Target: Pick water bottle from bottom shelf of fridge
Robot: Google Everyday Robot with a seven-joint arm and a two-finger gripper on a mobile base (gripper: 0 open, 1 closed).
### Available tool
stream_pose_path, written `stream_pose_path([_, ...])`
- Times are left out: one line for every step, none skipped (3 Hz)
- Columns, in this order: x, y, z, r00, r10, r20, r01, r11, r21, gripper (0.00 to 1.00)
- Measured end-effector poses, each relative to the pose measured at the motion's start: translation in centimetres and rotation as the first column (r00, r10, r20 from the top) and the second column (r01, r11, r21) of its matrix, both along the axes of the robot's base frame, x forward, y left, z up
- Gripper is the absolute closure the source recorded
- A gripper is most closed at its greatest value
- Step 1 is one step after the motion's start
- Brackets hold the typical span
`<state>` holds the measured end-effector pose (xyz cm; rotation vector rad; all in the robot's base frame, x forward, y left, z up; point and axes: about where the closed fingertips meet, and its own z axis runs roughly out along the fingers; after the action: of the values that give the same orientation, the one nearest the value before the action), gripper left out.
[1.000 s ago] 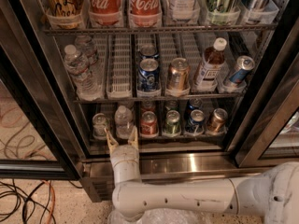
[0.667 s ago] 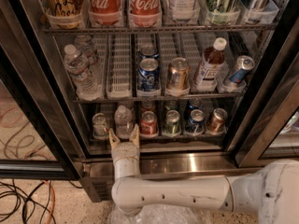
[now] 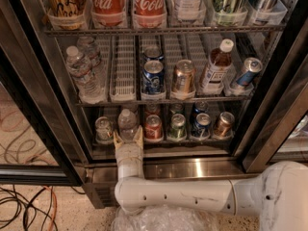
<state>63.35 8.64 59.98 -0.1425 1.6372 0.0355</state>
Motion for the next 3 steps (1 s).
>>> stream_pose_path([1.4,0.2,0.3,0.9999,-0.001,0.015,0.001,1.0,-0.007,0.34])
stream_pose_path([2.3,0.5,0.7,0.9997,-0.001,0.023,0.001,1.0,-0.003,0.34])
stream_pose_path([2.8,0.7,1.2,0.9998,0.004,0.02,-0.004,1.0,0.001,0.51])
